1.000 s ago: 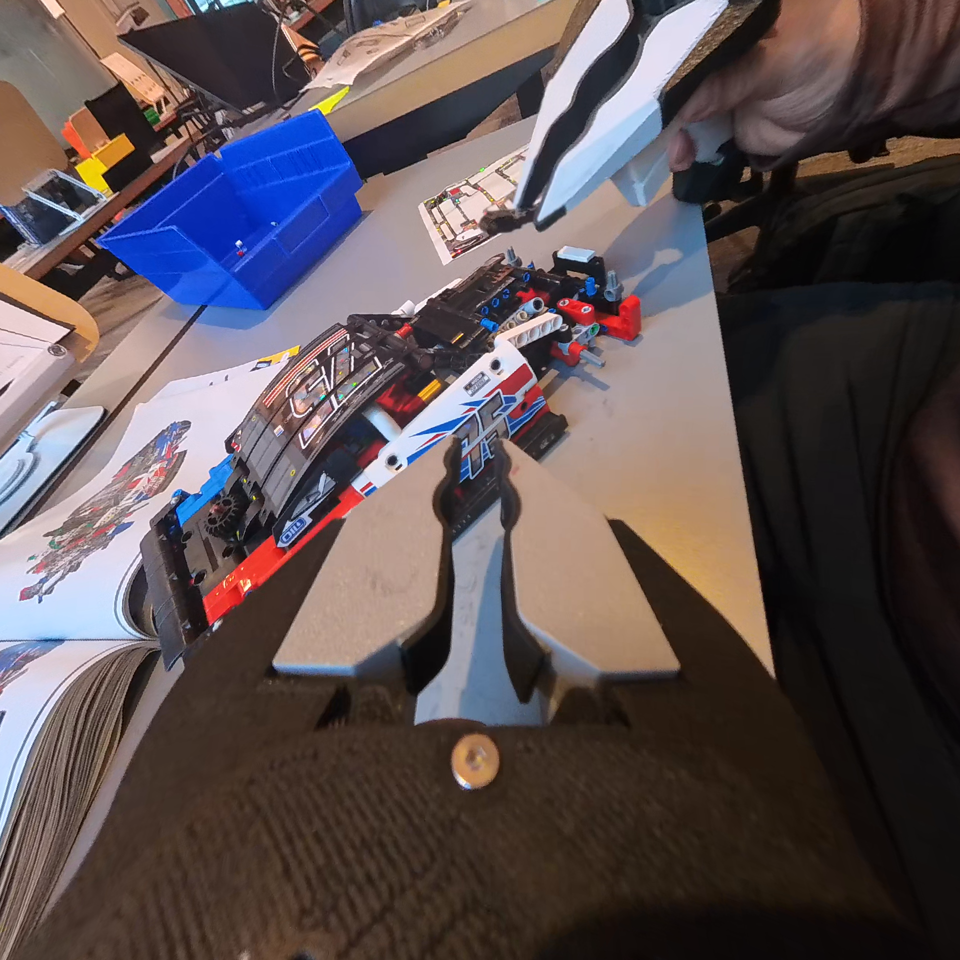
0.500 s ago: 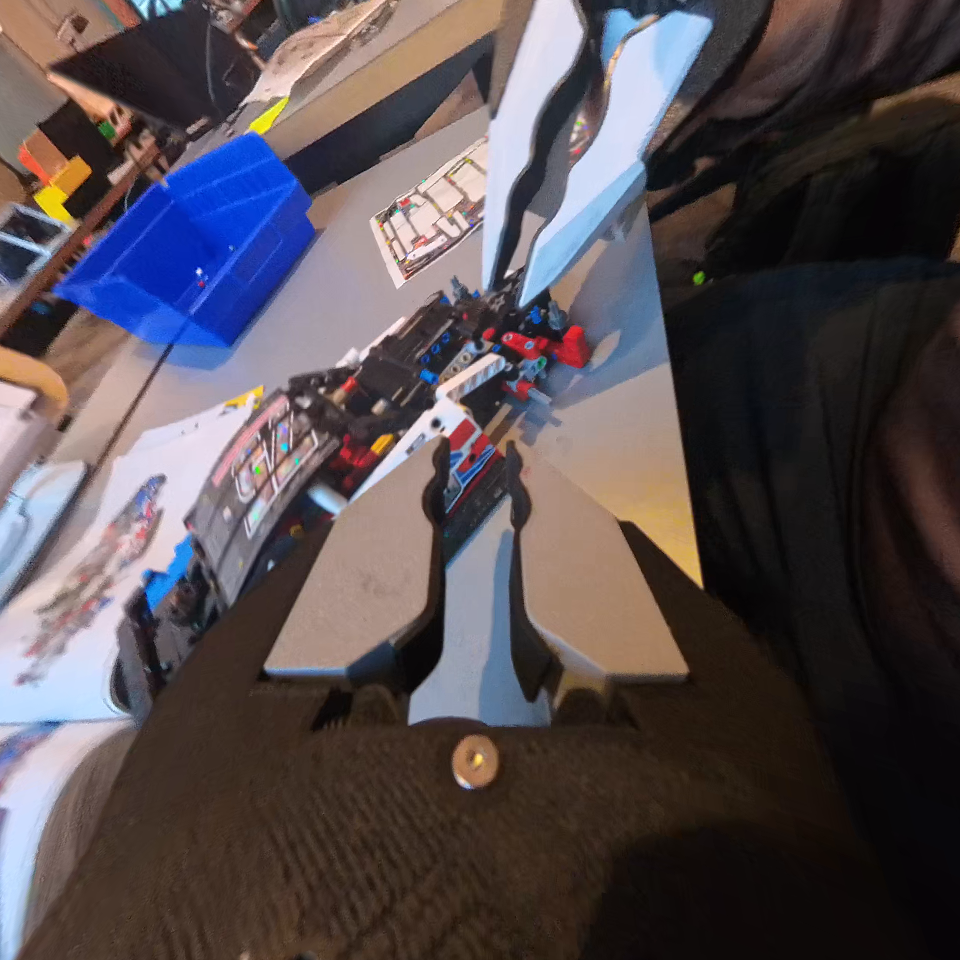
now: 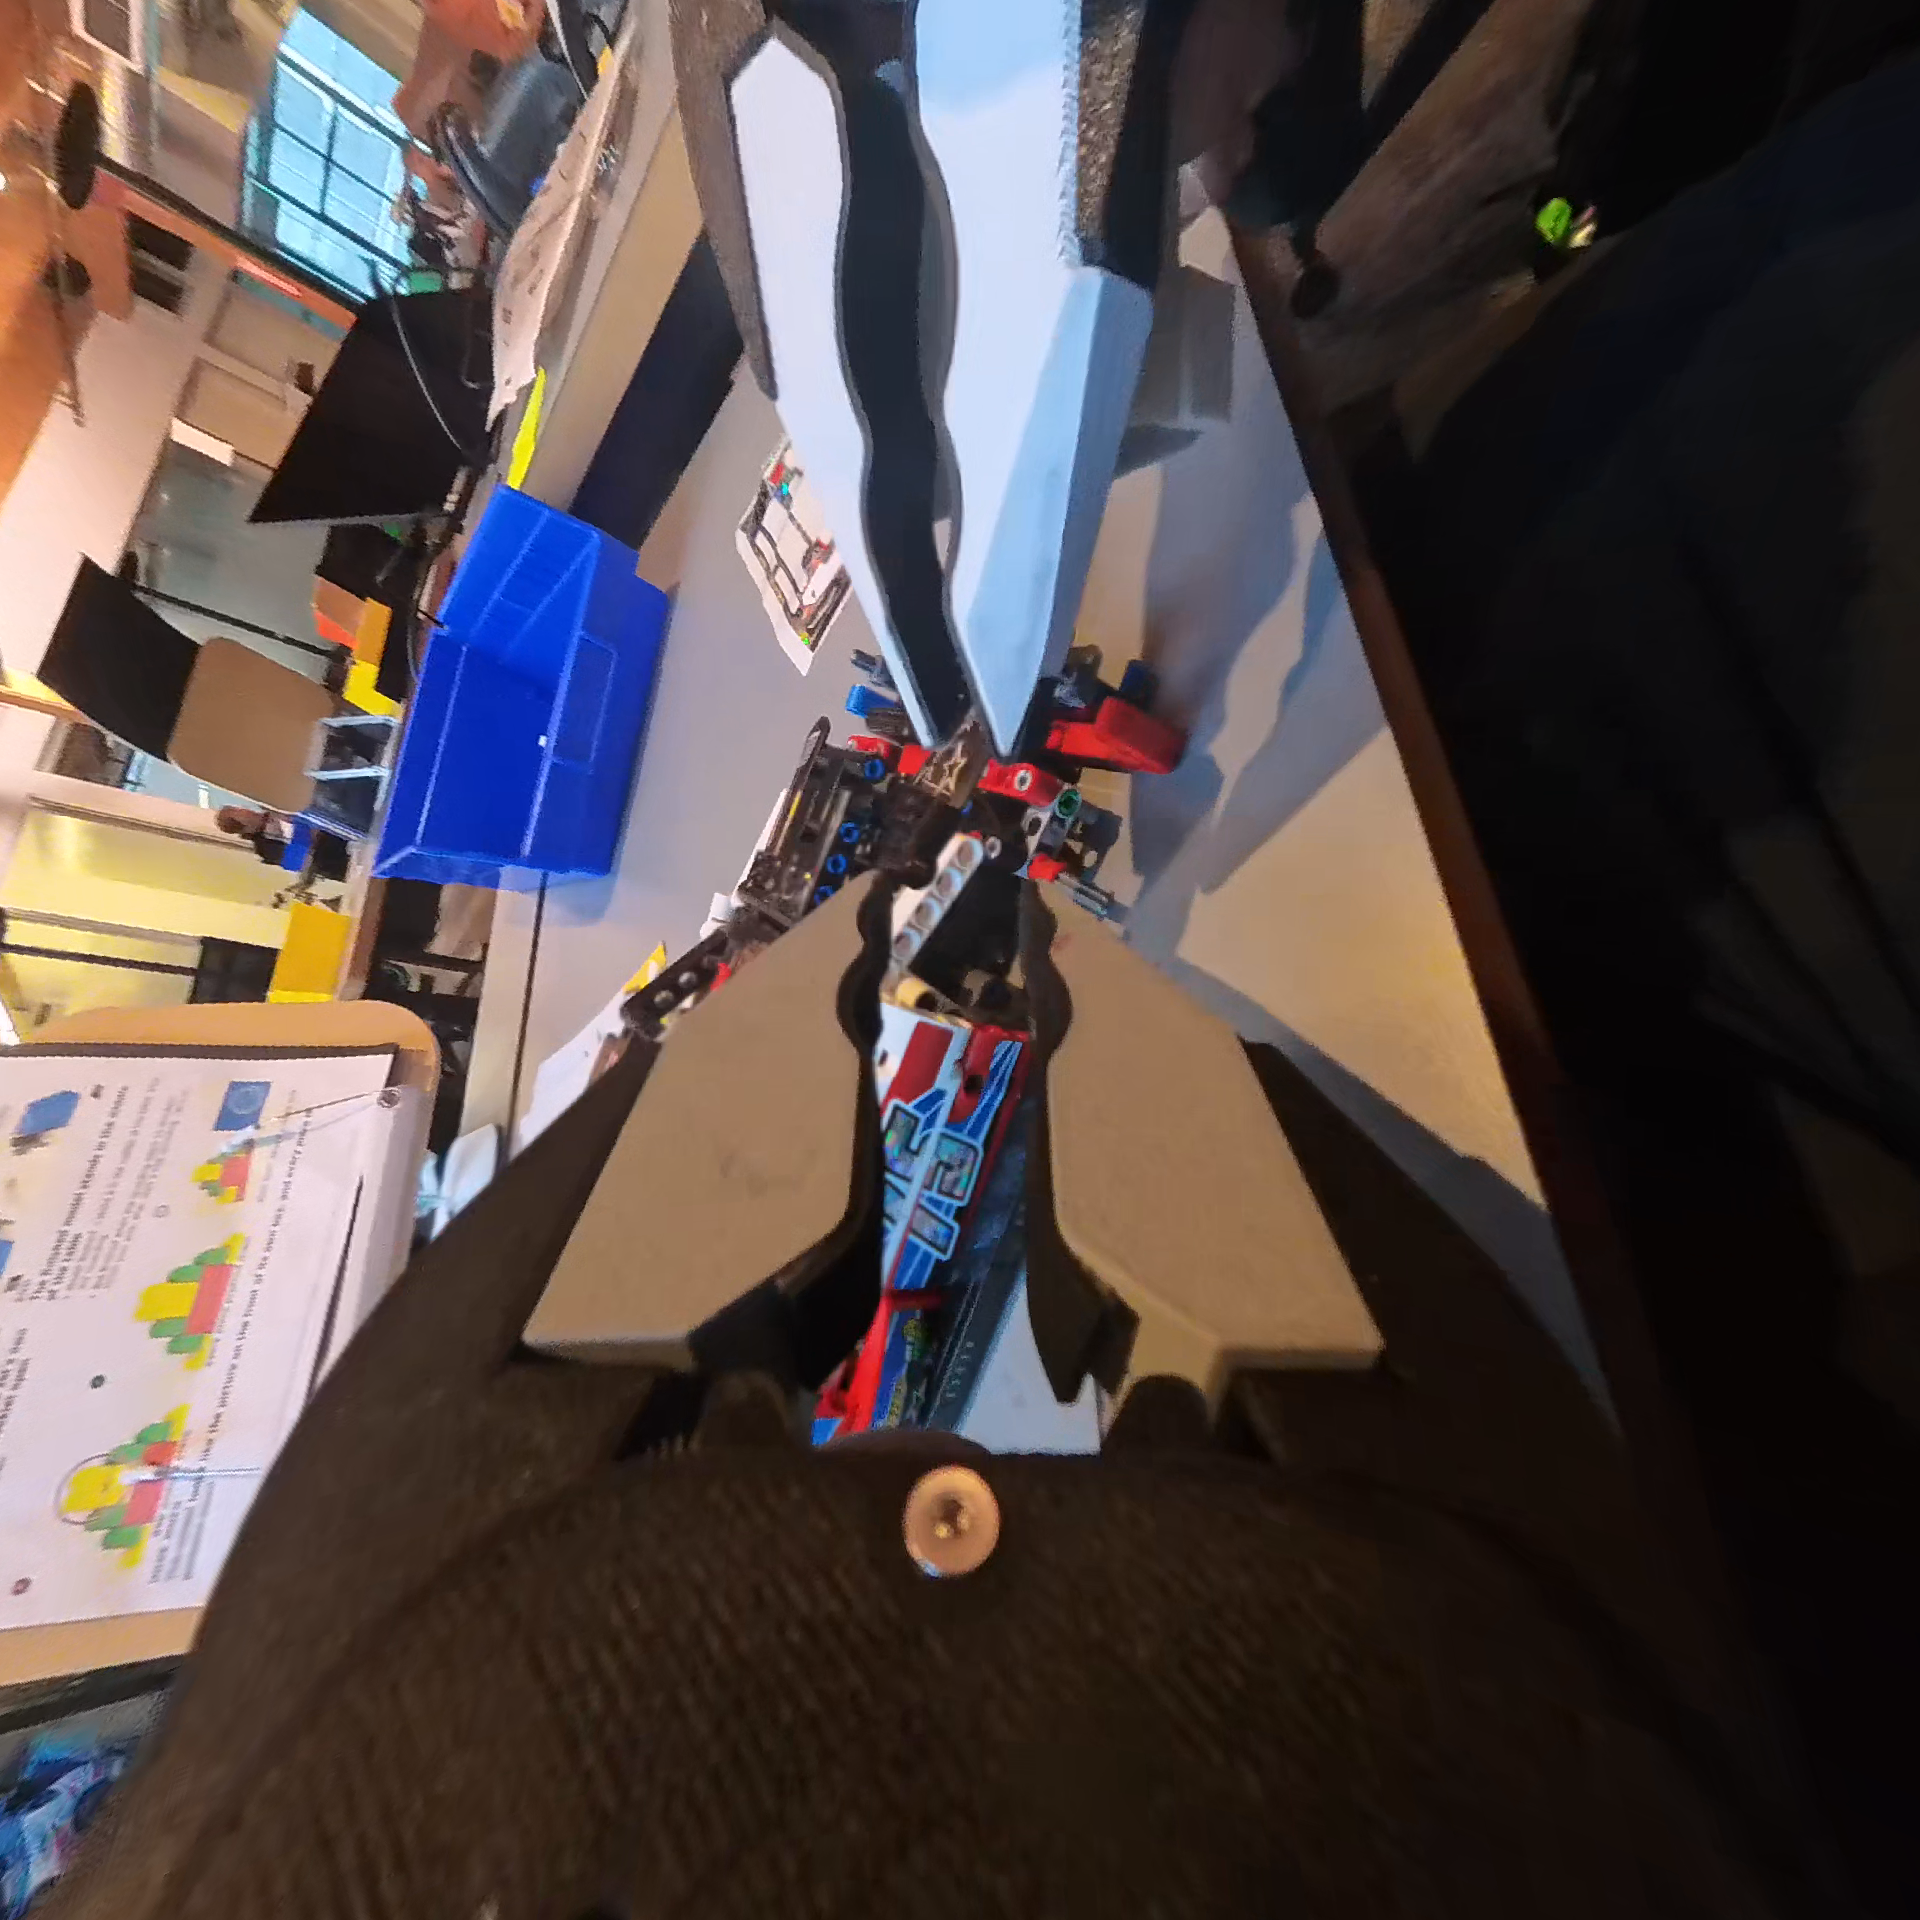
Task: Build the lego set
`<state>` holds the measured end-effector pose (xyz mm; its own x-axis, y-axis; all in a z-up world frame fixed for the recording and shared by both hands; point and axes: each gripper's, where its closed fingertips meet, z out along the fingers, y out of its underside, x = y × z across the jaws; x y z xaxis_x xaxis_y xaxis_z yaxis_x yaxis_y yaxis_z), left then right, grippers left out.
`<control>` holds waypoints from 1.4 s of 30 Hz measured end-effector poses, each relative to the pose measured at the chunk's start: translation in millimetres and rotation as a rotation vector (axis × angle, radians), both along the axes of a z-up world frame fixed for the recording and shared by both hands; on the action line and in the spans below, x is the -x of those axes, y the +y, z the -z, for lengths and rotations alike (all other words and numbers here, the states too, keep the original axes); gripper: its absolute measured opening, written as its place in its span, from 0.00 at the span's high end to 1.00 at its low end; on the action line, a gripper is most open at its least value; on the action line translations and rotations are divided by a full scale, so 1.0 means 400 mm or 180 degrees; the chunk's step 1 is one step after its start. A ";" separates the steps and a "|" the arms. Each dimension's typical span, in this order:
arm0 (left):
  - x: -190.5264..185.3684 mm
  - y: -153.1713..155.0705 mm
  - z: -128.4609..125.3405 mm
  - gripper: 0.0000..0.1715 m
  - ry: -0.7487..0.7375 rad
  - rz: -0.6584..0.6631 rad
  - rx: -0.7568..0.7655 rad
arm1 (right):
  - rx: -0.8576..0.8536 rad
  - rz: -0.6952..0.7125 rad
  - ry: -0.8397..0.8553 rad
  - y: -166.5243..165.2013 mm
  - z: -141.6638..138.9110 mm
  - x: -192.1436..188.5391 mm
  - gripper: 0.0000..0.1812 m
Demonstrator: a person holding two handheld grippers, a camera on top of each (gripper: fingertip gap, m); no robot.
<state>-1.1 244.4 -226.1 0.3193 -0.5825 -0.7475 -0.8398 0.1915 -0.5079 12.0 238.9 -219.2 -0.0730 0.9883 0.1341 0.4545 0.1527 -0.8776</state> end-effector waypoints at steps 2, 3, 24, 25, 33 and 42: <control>0.000 -0.001 -0.005 0.87 -0.0017 0.0006 -0.0097 | 0.0040 -0.0009 -0.0025 -0.001 0.005 0.004 0.93; 0.000 -0.002 -0.007 0.87 -0.0024 0.0015 -0.0133 | 0.0048 -0.0012 -0.0043 -0.001 0.009 0.006 0.93; -0.010 0.008 0.006 0.95 0.0337 0.0085 -0.0463 | 0.0204 0.0023 -0.0182 -0.004 0.034 0.007 0.92; -0.008 0.012 0.004 0.95 0.0345 0.0057 -0.0500 | 0.0184 0.0056 -0.0129 0.002 0.027 0.007 0.92; 0.029 0.049 -0.018 0.97 0.0252 -0.0204 -0.0709 | -0.0121 0.0371 0.0170 0.059 -0.015 -0.012 0.86; 0.009 0.049 -0.010 0.97 0.0275 -0.0083 -0.0719 | -0.0839 0.0281 0.0057 0.029 -0.013 0.011 0.89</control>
